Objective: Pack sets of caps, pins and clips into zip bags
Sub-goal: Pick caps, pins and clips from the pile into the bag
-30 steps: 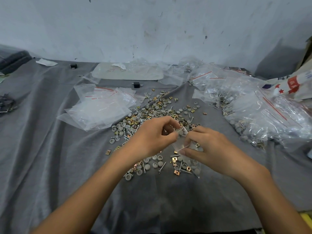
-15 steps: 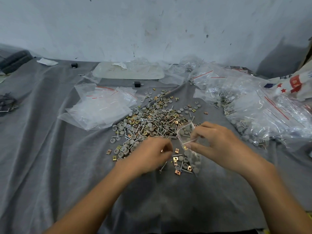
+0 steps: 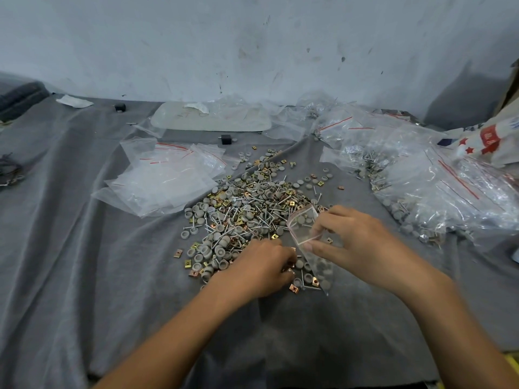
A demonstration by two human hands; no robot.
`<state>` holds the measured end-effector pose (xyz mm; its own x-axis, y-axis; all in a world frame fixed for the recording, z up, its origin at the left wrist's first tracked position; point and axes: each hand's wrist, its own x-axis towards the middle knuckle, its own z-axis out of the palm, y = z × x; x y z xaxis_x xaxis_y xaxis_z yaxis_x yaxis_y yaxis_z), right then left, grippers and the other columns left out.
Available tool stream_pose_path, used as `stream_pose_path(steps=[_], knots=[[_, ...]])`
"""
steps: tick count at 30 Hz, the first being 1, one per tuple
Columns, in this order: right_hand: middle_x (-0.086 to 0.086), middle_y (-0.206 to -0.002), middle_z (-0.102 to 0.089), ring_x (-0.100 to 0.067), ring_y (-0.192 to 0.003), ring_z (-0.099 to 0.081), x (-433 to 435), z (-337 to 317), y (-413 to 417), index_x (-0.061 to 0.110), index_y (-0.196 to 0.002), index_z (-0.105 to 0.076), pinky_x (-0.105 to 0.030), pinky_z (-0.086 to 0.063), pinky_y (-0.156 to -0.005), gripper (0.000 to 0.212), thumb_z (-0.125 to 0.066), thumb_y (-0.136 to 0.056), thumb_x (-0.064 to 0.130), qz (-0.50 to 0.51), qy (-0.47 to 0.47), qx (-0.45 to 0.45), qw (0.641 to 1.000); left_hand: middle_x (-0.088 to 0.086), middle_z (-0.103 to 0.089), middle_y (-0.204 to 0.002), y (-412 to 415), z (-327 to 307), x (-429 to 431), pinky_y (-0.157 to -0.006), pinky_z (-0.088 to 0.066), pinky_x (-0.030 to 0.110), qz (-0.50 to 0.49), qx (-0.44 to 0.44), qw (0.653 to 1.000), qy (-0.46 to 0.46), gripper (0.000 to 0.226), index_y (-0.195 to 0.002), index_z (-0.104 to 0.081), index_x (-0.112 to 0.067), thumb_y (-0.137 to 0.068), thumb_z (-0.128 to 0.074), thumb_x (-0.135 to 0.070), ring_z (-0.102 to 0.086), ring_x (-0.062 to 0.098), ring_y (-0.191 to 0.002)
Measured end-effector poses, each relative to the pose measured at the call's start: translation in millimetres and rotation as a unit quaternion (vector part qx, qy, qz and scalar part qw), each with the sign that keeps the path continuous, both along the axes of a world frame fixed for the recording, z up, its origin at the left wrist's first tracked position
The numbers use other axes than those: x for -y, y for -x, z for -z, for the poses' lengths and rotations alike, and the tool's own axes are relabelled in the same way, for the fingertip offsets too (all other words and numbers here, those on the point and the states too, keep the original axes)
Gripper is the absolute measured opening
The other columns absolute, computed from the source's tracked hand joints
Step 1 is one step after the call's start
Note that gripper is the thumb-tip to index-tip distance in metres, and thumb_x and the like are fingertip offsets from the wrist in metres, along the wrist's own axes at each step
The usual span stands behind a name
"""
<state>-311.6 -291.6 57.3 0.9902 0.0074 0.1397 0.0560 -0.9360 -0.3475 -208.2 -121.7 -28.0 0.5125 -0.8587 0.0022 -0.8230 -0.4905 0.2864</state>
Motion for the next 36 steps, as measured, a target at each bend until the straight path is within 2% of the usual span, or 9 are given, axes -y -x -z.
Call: stream_pose_path(steps=[9,15,21,28,31,34,36], knots=[[0.018,-0.097,-0.055,-0.007,-0.095,-0.053,0.8,2.7,-0.6,0.034,-0.092,-0.062,-0.034,-0.046,-0.085,0.022,-0.065,-0.087,0.055,-0.006,-0.006,-0.003,1.0,0.002,-0.064,-0.111,0.6,2.0,-2.2,-0.094,-0.047,0.04,0.004,0.004,1.0,0.025,0.028,-0.113,-0.066,-0.021,-0.093,-0.065,-0.041,-0.06,0.022,-0.104],[0.021,-0.095,-0.053,-0.006,-0.096,-0.053,0.4,3.0,-0.8,0.037,-0.09,-0.059,-0.034,-0.046,-0.086,0.019,-0.064,-0.087,0.055,-0.007,-0.009,-0.005,1.0,0.002,-0.063,-0.104,1.8,-0.2,-5.7,-0.087,-0.049,0.037,-0.001,-0.021,0.999,0.03,0.016,-0.099,-0.065,-0.021,-0.093,-0.066,-0.035,-0.06,0.023,-0.099],[0.026,-0.093,-0.05,-0.004,-0.094,-0.051,-0.8,2.5,-1.1,0.042,-0.088,-0.054,-0.034,-0.046,-0.085,0.019,-0.059,-0.085,0.06,-0.01,-0.006,-0.007,1.0,0.003,-0.065,-0.112,1.3,1.8,-9.1,-0.089,-0.049,0.04,-0.005,0.001,1.0,0.013,0.017,-0.109,-0.061,-0.02,-0.097,-0.058,-0.03,-0.061,0.025,-0.106],[0.024,-0.097,-0.052,-0.002,-0.096,-0.051,-2.9,4.0,-0.3,0.038,-0.091,-0.058,-0.032,-0.045,-0.085,0.018,-0.065,-0.088,0.055,-0.011,-0.005,-0.01,1.0,0.003,-0.062,-0.114,-3.8,6.1,-18.9,-0.088,-0.048,0.038,-0.012,0.02,1.0,0.013,0.017,-0.114,-0.058,-0.02,-0.102,-0.049,-0.026,-0.059,0.026,-0.108],[0.021,-0.1,-0.054,-0.004,-0.098,-0.053,-3.8,3.6,-0.8,0.034,-0.094,-0.062,-0.035,-0.047,-0.089,0.02,-0.066,-0.089,0.054,-0.007,-0.005,-0.013,1.0,0.0,-0.061,-0.111,-7.6,0.8,-25.9,-0.084,-0.048,0.036,-0.066,-0.06,0.995,0.051,0.014,-0.115,-0.055,-0.022,-0.103,-0.047,-0.024,-0.059,0.021,-0.104],[0.02,-0.102,-0.055,-0.004,-0.1,-0.053,-4.0,3.1,-0.6,0.034,-0.095,-0.062,-0.037,-0.047,-0.091,0.023,-0.062,-0.089,0.057,-0.01,-0.003,-0.02,1.0,-0.01,-0.062,-0.097,-16.3,-16.6,-33.7,-0.069,-0.047,0.029,-0.141,-0.15,0.966,0.153,0.011,-0.11,-0.054,-0.029,-0.106,-0.044,-0.03,-0.059,0.005,-0.081],[0.018,-0.102,-0.055,-0.006,-0.101,-0.054,-4.7,2.9,-1.3,0.035,-0.096,-0.062,-0.039,-0.047,-0.091,0.025,-0.06,-0.088,0.059,-0.01,0.002,-0.028,1.0,-0.013,-0.06,-0.087,-20.1,-30.8,-37.4,-0.061,-0.042,0.024,-0.154,-0.209,0.938,0.228,0.009,-0.107,-0.055,-0.031,-0.106,-0.046,-0.031,-0.053,-0.001,-0.066]])
